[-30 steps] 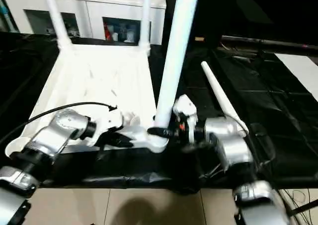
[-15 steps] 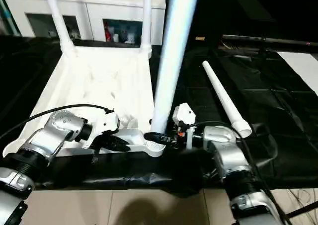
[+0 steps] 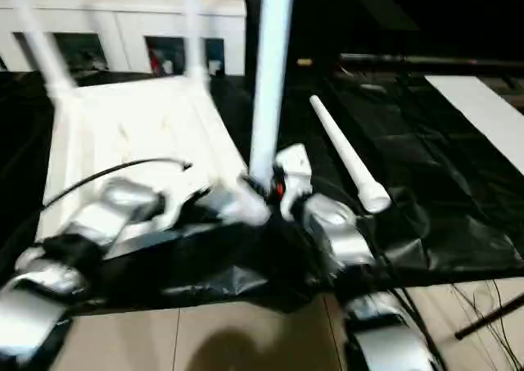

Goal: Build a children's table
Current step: Pick table leg

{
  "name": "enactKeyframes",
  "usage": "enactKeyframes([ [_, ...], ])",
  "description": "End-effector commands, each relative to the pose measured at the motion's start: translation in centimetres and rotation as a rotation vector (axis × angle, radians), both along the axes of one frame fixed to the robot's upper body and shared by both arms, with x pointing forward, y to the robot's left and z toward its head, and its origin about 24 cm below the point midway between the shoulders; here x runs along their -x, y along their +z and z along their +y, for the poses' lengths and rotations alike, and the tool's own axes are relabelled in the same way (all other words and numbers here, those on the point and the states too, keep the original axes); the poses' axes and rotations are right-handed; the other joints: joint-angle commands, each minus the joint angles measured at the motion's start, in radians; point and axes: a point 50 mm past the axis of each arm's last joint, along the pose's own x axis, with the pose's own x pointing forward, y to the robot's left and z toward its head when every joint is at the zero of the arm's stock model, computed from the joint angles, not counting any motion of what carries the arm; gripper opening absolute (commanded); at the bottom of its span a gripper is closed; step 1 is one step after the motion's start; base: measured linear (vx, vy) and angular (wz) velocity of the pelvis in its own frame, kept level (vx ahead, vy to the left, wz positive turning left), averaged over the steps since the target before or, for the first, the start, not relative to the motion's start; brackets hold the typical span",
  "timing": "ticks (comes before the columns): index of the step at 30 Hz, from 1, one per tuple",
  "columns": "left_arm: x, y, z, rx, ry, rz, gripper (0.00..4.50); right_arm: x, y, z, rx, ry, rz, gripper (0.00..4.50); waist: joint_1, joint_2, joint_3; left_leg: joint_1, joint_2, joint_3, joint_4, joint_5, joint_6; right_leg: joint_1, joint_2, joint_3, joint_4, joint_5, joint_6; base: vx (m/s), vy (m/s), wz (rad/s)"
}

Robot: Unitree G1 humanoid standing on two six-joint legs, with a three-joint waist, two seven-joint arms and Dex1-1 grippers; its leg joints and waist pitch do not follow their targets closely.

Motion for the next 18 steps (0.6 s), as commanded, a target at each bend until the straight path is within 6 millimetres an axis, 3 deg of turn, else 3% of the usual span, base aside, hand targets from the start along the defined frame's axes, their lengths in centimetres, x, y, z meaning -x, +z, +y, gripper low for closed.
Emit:
enactKeyframes([
  [1, -1.2, 0.6, 1.1, 0.001, 0.196, -0.028, 0.00, 2.1, -5.9, -2.0, 0.122, -0.204, 0.273, 1.86, 0.003, 0.009, -0.026, 0.008, 0.019, -0.008, -0.088, -0.365, -0.046, 0.001, -0.036, 0.018, -0.094, -0.282, -0.192, 0.000, 0.000, 0.00],
  [5, -1.1, 0.6, -1.0, 0.040, 0.245, -0.026, 0.00, 1.4, -5.5, -0.5, 0.098, -0.325, 0.286, 1.86, 0.008, 0.005, -0.029, 0.006, 0.018, -0.007, -0.087, -0.346, -0.035, 0.005, -0.032, 0.015, -0.092, -0.225, -0.188, 0.000, 0.000, 0.00],
  [6, -1.0, 0.6, -1.5, 0.040, 0.246, -0.027, 0.00, 1.2, -5.3, -0.3, 0.110, -0.365, 0.280, 1.86, 0.009, 0.008, -0.031, 0.006, 0.019, -0.006, -0.086, -0.324, -0.031, 0.006, -0.031, 0.016, -0.088, -0.177, -0.190, 0.000, 0.000, 0.00],
  [7, -0.9, 0.5, -1.8, 0.039, 0.249, -0.026, 0.00, 1.1, -5.1, 0.0, 0.108, -0.381, 0.278, 1.86, 0.010, 0.004, -0.033, 0.005, 0.018, -0.004, -0.084, -0.296, -0.025, 0.009, -0.029, 0.015, -0.083, -0.126, -0.196, 0.000, 0.000, 0.00],
  [13, -1.1, 0.4, -1.4, 0.015, 0.275, -0.033, 0.00, 0.6, -4.5, 1.1, 0.128, -0.363, 0.252, 1.86, 0.016, -0.001, -0.038, 0.002, 0.013, 0.001, -0.074, -0.175, 0.014, 0.023, -0.026, 0.012, -0.067, 0.086, -0.215, 0.035, -0.002, -0.01],
  [15, -1.2, 0.5, -0.9, 0.009, 0.291, -0.040, 0.00, 0.4, -4.2, 1.4, 0.132, -0.348, 0.234, 1.86, 0.015, -0.001, -0.036, 0.004, 0.014, 0.002, -0.076, -0.194, 0.019, 0.022, -0.028, 0.012, -0.072, 0.056, -0.218, 0.000, 0.000, 0.00],
  [18, -1.3, 0.6, -0.7, 0.007, 0.298, -0.046, 0.00, 0.2, -3.9, 1.5, 0.136, -0.345, 0.212, 1.86, 0.013, 0.001, -0.032, 0.007, 0.018, 0.001, -0.082, -0.261, 0.002, 0.017, -0.029, 0.014, -0.081, -0.065, -0.207, 0.000, 0.000, 0.00],
])
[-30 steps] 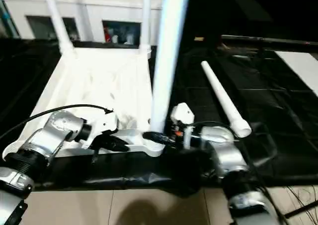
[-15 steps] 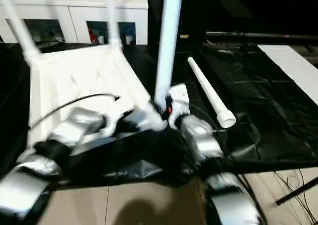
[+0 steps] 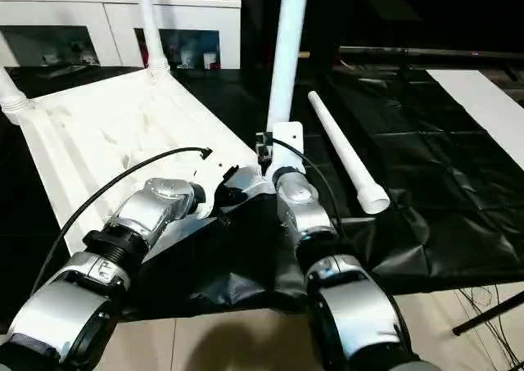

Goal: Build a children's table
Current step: Pick table leg

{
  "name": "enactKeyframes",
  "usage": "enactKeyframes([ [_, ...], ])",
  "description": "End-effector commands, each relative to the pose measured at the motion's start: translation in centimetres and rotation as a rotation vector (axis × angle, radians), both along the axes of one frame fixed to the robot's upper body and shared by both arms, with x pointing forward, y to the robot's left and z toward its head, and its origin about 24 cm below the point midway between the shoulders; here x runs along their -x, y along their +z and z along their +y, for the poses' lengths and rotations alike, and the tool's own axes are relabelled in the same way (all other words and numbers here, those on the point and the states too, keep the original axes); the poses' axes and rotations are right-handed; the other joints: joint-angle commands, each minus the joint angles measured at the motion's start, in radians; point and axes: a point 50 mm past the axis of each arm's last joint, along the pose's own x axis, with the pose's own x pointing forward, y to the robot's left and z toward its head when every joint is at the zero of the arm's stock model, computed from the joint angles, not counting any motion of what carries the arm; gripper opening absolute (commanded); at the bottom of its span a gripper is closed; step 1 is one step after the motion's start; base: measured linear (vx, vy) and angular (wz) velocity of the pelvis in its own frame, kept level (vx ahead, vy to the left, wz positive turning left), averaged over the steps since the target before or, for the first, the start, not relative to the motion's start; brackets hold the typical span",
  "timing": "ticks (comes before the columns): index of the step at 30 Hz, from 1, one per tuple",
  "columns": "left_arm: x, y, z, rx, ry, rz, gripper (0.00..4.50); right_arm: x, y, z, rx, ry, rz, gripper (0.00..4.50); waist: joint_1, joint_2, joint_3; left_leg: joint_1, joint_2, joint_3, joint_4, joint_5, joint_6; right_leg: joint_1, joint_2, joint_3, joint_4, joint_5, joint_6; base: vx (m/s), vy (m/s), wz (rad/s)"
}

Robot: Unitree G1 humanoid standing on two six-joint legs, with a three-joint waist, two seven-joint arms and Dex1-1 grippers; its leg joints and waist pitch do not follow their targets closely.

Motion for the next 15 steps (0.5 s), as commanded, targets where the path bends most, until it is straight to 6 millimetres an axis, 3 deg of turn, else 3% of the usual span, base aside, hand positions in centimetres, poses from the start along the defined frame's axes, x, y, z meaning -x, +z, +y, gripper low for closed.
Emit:
enactKeyframes([
  [1, -0.69, 0.33, 2.01, -0.034, 0.106, -0.020, 0.00, 2.33, -5.00, -0.77, 0.041, -0.024, 0.213, 1.86, 0.010, 0.006, -0.029, 0.007, 0.018, 0.000, -0.076, -0.274, -0.001, 0.020, -0.029, 0.015, -0.076, -0.088, -0.203, 0.000, 0.000, 0.00],
  [6, -0.71, 0.39, 2.00, -0.025, 0.104, -0.027, 0.00, 1.91, -4.28, -0.72, 0.019, -0.008, 0.174, 1.86, 0.009, 0.008, -0.030, 0.005, 0.017, 0.001, -0.075, -0.252, 0.000, 0.020, -0.027, 0.015, -0.073, -0.039, -0.207, 0.000, 0.000, 0.00],
  [15, -0.77, 0.42, 2.22, -0.013, 0.096, -0.040, 0.00, 2.05, -4.32, -0.50, -0.003, 0.055, 0.152, 1.86, 0.009, 0.010, -0.028, 0.004, 0.017, 0.002, -0.075, -0.266, 0.007, 0.019, -0.029, 0.016, -0.076, -0.066, -0.213, 0.000, 0.000, 0.00],
])
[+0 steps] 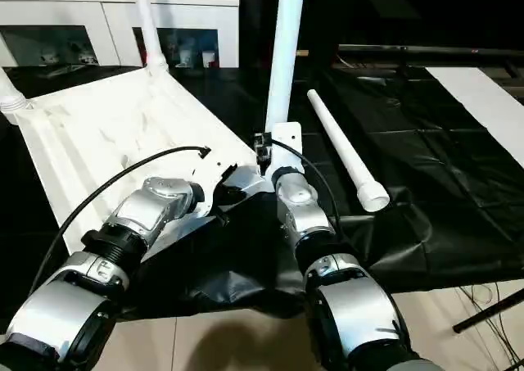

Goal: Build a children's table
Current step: Pick table leg

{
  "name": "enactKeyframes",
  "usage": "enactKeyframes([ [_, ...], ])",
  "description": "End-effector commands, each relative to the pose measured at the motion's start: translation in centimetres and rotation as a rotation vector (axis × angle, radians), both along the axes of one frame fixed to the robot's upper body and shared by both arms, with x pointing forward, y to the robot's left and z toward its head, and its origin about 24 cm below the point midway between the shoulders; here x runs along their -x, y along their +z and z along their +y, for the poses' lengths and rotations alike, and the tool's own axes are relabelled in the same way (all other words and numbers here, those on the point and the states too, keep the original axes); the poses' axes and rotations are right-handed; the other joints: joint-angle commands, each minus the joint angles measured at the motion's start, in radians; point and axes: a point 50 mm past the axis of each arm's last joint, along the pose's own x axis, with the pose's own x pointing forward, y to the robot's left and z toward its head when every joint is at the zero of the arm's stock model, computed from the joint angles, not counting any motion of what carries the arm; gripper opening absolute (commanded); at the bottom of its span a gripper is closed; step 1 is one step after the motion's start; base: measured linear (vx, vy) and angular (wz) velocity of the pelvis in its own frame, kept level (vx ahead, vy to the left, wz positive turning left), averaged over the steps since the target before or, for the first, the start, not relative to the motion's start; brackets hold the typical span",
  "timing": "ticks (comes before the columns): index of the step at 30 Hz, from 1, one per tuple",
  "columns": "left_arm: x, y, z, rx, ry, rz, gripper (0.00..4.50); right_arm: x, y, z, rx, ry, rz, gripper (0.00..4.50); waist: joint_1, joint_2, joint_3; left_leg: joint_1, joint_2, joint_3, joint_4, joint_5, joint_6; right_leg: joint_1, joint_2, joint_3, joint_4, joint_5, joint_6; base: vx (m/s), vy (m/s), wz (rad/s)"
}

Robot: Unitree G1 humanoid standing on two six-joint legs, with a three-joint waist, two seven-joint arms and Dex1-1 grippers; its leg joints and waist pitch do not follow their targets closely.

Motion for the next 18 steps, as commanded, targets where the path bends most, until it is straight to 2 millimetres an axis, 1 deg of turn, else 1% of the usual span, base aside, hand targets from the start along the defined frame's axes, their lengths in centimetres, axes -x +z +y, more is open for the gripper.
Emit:
enactKeyframes([
  [1, -0.7, 0.3, 2.1, -0.021, 0.093, -0.030, 0.00, 2.0, -4.4, -0.6, -0.030, 0.014, 0.188, 2.21, 0.009, 0.003, -0.032, 0.004, 0.018, 0.002, -0.072, -0.267, 0.011, 0.022, -0.030, 0.016, -0.077, -0.072, -0.215, 0.000, 0.000, 0.00],
  [2, -0.7, 0.3, 2.1, -0.021, 0.093, -0.030, 0.00, 2.0, -4.3, -0.6, -0.031, 0.014, 0.188, 2.21, 0.009, 0.003, -0.032, 0.004, 0.018, 0.002, -0.072, -0.267, 0.013, 0.023, -0.030, 0.017, -0.077, -0.074, -0.215, 0.000, 0.000, 0.00],
  [4, -0.7, 0.3, 2.2, -0.022, 0.092, -0.031, 0.00, 1.9, -4.1, -0.7, -0.038, 0.002, 0.182, 2.59, 0.008, 0.004, -0.032, 0.002, 0.018, 0.001, -0.073, -0.249, 0.015, 0.024, -0.030, 0.015, -0.075, -0.065, -0.219, 0.000, 0.000, 0.00],
  [5, -0.7, 0.3, 2.3, -0.023, 0.091, -0.033, 0.00, 1.8, -3.9, -0.7, -0.041, 0.009, 0.173, 2.59, 0.008, 0.008, -0.033, 0.001, 0.017, 0.001, -0.072, -0.239, 0.014, 0.026, -0.031, 0.015, -0.074, -0.050, -0.223, 0.000, 0.000, 0.00],
  [6, -0.7, 0.3, 2.3, -0.023, 0.091, -0.033, 0.00, 1.8, -3.9, -0.7, -0.041, 0.010, 0.171, 2.65, 0.005, 0.005, -0.035, -0.002, 0.016, 0.001, -0.070, -0.228, 0.015, 0.028, -0.030, 0.015, -0.072, -0.037, -0.224, 0.000, 0.000, 0.00],
  [7, -0.7, 0.3, 2.3, -0.023, 0.091, -0.034, 0.00, 1.7, -3.7, -0.6, -0.046, 0.026, 0.158, 2.90, 0.007, 0.004, -0.035, 0.000, 0.017, 0.001, -0.070, -0.219, 0.021, 0.028, -0.028, 0.013, -0.071, -0.024, -0.227, 0.000, 0.000, 0.00],
  [8, -0.8, 0.4, 2.3, -0.022, 0.091, -0.036, 0.00, 1.6, -3.5, -0.5, -0.047, 0.032, 0.149, 2.90, 0.007, 0.004, -0.035, 0.001, 0.017, 0.002, -0.068, -0.216, 0.025, 0.027, -0.028, 0.014, -0.071, -0.016, -0.230, 0.000, 0.000, 0.00],
  [9, -0.8, 0.4, 2.4, -0.022, 0.091, -0.036, 0.00, 1.6, -3.5, -0.5, -0.047, 0.034, 0.146, 2.99, 0.008, 0.006, -0.035, 0.002, 0.017, 0.004, -0.067, -0.209, 0.030, 0.025, -0.029, 0.014, -0.070, -0.003, -0.238, 0.000, 0.000, 0.00],
  [10, -0.8, 0.4, 2.4, -0.022, 0.092, -0.038, 0.00, 1.5, -3.3, -0.5, -0.057, 0.046, 0.130, 3.11, 0.007, 0.005, -0.034, 0.000, 0.017, 0.004, -0.067, -0.209, 0.032, 0.026, -0.029, 0.014, -0.070, -0.006, -0.244, 0.000, 0.000, 0.00],
  [11, -0.8, 0.4, 2.4, -0.022, 0.092, -0.038, 0.00, 1.5, -3.2, -0.5, -0.059, 0.048, 0.128, 3.19, 0.007, 0.008, -0.035, 0.000, 0.017, 0.004, -0.067, -0.207, 0.033, 0.027, -0.029, 0.014, -0.069, -0.004, -0.245, 0.000, 0.000, 0.00],
  [12, -0.8, 0.4, 2.4, -0.022, 0.092, -0.039, 0.00, 1.5, -3.1, -0.5, -0.061, 0.052, 0.121, 3.19, 0.007, 0.006, -0.035, -0.001, 0.017, 0.004, -0.066, -0.200, 0.035, 0.028, -0.029, 0.014, -0.069, 0.001, -0.248, 0.000, 0.000, 0.00],
  [14, -0.8, 0.4, 2.5, -0.021, 0.091, -0.041, 0.00, 1.3, -2.6, -0.5, -0.077, 0.075, 0.087, 3.19, 0.007, 0.008, -0.035, 0.001, 0.017, 0.005, -0.064, -0.191, 0.042, 0.028, -0.029, 0.014, -0.068, 0.018, -0.256, 0.000, 0.000, 0.00],
  [15, -0.8, 0.4, 2.5, -0.021, 0.090, -0.041, 0.00, 1.2, -2.5, -0.5, -0.082, 0.082, 0.078, 3.37, 0.007, 0.007, -0.035, 0.000, 0.017, 0.006, -0.063, -0.184, 0.049, 0.029, -0.029, 0.014, -0.066, 0.028, -0.260, 0.000, 0.000, 0.00],
  [16, -0.8, 0.4, 2.6, -0.020, 0.089, -0.042, 0.00, 1.2, -2.3, -0.5, -0.089, 0.089, 0.067, 3.45, 0.008, 0.010, -0.037, -0.001, 0.016, 0.006, -0.060, -0.164, 0.055, 0.032, -0.030, 0.015, -0.064, 0.053, -0.266, 0.000, 0.000, 0.00],
  [17, -0.8, 0.4, 2.6, -0.021, 0.089, -0.042, 0.00, 1.2, -2.2, -0.5, -0.088, 0.094, 0.061, 3.52, 0.008, 0.011, -0.040, -0.002, 0.016, 0.006, -0.057, -0.133, 0.064, 0.033, -0.029, 0.014, -0.058, 0.100, -0.275, 0.000, 0.000, 0.00],
  [18, -0.8, 0.4, 2.6, -0.022, 0.088, -0.043, 0.00, 1.2, -2.2, -0.5, -0.088, 0.099, 0.056, 3.59, 0.008, 0.010, -0.041, -0.002, 0.015, 0.007, -0.054, -0.115, 0.070, 0.034, -0.029, 0.014, -0.056, 0.128, -0.281, 0.000, 0.000, 0.00],
])
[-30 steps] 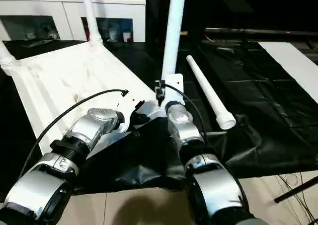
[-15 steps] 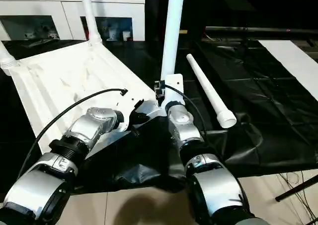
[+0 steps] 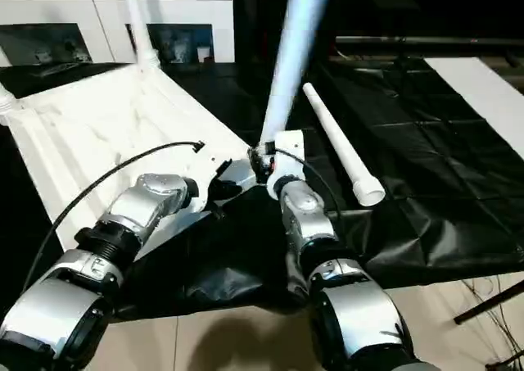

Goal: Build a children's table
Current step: Pick table leg

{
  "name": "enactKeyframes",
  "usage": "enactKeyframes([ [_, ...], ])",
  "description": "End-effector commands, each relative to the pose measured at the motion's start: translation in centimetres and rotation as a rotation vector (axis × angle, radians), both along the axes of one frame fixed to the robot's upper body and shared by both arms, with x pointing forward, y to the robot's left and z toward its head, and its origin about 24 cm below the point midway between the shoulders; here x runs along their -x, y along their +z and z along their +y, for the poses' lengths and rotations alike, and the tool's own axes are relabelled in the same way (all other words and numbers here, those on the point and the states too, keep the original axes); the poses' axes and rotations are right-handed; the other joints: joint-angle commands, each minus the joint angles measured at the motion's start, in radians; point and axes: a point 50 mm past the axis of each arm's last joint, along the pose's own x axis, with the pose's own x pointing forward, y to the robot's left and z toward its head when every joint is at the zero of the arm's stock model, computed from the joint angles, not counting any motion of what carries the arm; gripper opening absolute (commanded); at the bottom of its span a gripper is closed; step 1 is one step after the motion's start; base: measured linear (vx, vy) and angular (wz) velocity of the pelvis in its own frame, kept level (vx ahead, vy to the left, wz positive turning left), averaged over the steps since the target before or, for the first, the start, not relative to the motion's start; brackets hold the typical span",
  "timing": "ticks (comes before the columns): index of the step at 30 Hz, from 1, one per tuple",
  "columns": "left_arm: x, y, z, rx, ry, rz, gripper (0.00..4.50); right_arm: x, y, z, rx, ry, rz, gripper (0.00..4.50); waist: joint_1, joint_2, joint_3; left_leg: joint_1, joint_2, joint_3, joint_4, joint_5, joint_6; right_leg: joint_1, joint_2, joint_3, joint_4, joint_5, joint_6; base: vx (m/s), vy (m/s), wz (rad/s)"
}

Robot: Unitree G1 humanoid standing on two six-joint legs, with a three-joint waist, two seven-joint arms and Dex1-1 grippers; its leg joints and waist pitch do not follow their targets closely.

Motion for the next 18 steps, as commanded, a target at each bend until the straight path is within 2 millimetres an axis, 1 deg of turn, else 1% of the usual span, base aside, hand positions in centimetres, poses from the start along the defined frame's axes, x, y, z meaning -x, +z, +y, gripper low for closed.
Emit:
enactKeyframes([
  [1, -0.2, -0.4, 1.6, -0.016, 0.069, 0.007, 0.00, 0.2, -0.2, 0.0, -0.004, 0.026, -0.004, 3.59, 0.011, 0.000, -0.055, 0.004, 0.011, 0.007, -0.049, -0.075, 0.085, 0.048, -0.029, 0.014, -0.049, 0.191, -0.295, 0.000, 0.000, 0.00],
  [2, -0.2, -0.4, 1.6, -0.016, 0.069, 0.007, 0.00, 0.2, -0.1, 0.0, -0.004, 0.033, -0.012, 3.79, 0.012, 0.001, -0.057, 0.004, 0.011, 0.007, -0.047, -0.054, 0.095, 0.049, -0.029, 0.013, -0.045, 0.229, -0.300, 0.000, 0.000, 0.00],
  [3, -0.2, -0.4, 1.6, -0.017, 0.068, 0.006, 0.00, 0.2, 0.0, 0.0, -0.004, 0.046, -0.024, 3.79, 0.013, 0.001, -0.060, 0.003, 0.010, 0.007, -0.042, -0.028, 0.105, 0.051, -0.028, 0.013, -0.041, 0.275, -0.305, 0.000, 0.000, 0.00],
  [4, -0.3, -0.3, 1.6, -0.015, 0.067, 0.005, 0.00, 0.1, 0.2, -0.1, -0.003, 0.052, -0.044, 3.94, 0.014, -0.001, -0.066, -0.003, 0.004, 0.007, -0.032, 0.048, 0.140, 0.055, -0.024, 0.012, -0.028, 0.413, -0.313, 0.000, 0.000, 0.00],
  [6, -0.3, -0.3, 1.7, -0.015, 0.067, 0.004, 0.00, 0.1, 0.4, -0.3, 0.000, 0.046, -0.054, 4.00, 0.015, -0.003, -0.065, -0.002, 0.004, 0.010, -0.029, 0.063, 0.166, 0.051, -0.025, 0.010, -0.025, 0.466, -0.323, 0.000, 0.000, 0.00],
  [7, -0.3, -0.3, 1.7, -0.015, 0.067, 0.004, 0.00, 0.0, 0.4, -0.3, 0.002, 0.041, -0.061, 4.21, 0.016, -0.002, -0.063, -0.001, 0.007, 0.010, -0.030, 0.043, 0.172, 0.050, -0.027, 0.009, -0.027, 0.438, -0.328, 0.000, 0.000, 0.00],
  [8, -0.3, -0.3, 1.7, -0.014, 0.067, 0.003, 0.00, 0.0, 0.5, -0.4, -0.003, 0.048, -0.061, 4.31, 0.016, -0.002, -0.063, 0.000, 0.008, 0.011, -0.031, 0.032, 0.172, 0.049, -0.028, 0.009, -0.028, 0.419, -0.329, 0.000, 0.000, 0.00],
  [9, -0.3, -0.3, 1.7, -0.014, 0.067, 0.003, 0.00, 0.0, 0.5, -0.4, -0.003, 0.048, -0.061, 4.03, 0.016, -0.002, -0.063, 0.001, 0.009, 0.011, -0.031, 0.022, 0.172, 0.049, -0.028, 0.009, -0.029, 0.400, -0.331, 0.000, 0.000, 0.00],
  [10, -0.3, -0.2, 1.7, -0.014, 0.066, 0.001, 0.00, 0.0, 0.7, -0.4, -0.009, 0.059, -0.076, 3.88, 0.015, -0.002, -0.060, 0.001, 0.010, 0.011, -0.033, 0.003, 0.169, 0.050, -0.027, 0.009, -0.032, 0.349, -0.335, 0.000, 0.000, 0.00],
  [12, -0.3, -0.3, 1.8, -0.013, 0.066, 0.001, 0.00, 0.0, 0.7, -0.5, -0.010, 0.062, -0.079, 3.88, 0.017, -0.002, -0.061, 0.002, 0.014, 0.011, -0.033, -0.006, 0.166, 0.048, -0.030, 0.010, -0.032, 0.317, -0.336, 0.000, 0.000, 0.00],
  [13, -0.3, -0.3, 1.8, -0.013, 0.066, 0.002, 0.00, 0.0, 0.6, -0.5, -0.009, 0.064, -0.081, 3.58, 0.016, -0.002, -0.061, 0.003, 0.014, 0.011, -0.032, -0.004, 0.165, 0.049, -0.029, 0.010, -0.032, 0.312, -0.338, 0.000, 0.000, 0.00],
  [14, -0.3, -0.3, 1.8, -0.013, 0.066, 0.002, 0.00, 0.0, 0.6, -0.5, -0.008, 0.064, -0.082, 3.58, 0.016, -0.005, -0.061, 0.002, 0.014, 0.012, -0.031, 0.001, 0.166, 0.049, -0.029, 0.011, -0.031, 0.316, -0.339, 0.000, 0.000, 0.00],
  [15, -0.3, -0.4, 1.8, -0.012, 0.066, 0.003, 0.00, 0.2, 0.4, -0.6, -0.003, 0.065, -0.074, 3.39, 0.017, -0.005, -0.062, 0.001, 0.013, 0.012, -0.030, 0.011, 0.170, 0.050, -0.029, 0.011, -0.029, 0.325, -0.341, 0.000, 0.000, 0.00],
  [16, -0.2, -0.5, 1.8, -0.010, 0.063, 0.005, 0.00, 0.4, 0.0, -0.6, 0.009, 0.073, -0.065, 3.39, 0.016, -0.012, -0.062, 0.001, 0.012, 0.013, -0.029, 0.014, 0.173, 0.050, -0.028, 0.011, -0.030, 0.328, -0.341, 0.000, 0.000, 0.00],
  [17, -0.2, -0.5, 1.8, -0.009, 0.060, 0.006, 0.00, 0.6, -0.3, -0.6, 0.018, 0.080, -0.058, 3.37, 0.018, -0.009, -0.062, 0.001, 0.011, 0.013, -0.028, 0.020, 0.177, 0.050, -0.029, 0.011, -0.028, 0.331, -0.342, 0.000, 0.000, 0.00],
  [18, -0.1, -0.6, 1.8, -0.008, 0.054, 0.003, 0.00, 0.8, -0.7, -0.6, 0.035, 0.078, -0.048, 3.37, 0.017, -0.013, -0.062, 0.000, 0.011, 0.013, -0.027, 0.026, 0.182, 0.050, -0.029, 0.011, -0.028, 0.336, -0.341, 0.000, 0.000, 0.00],
])
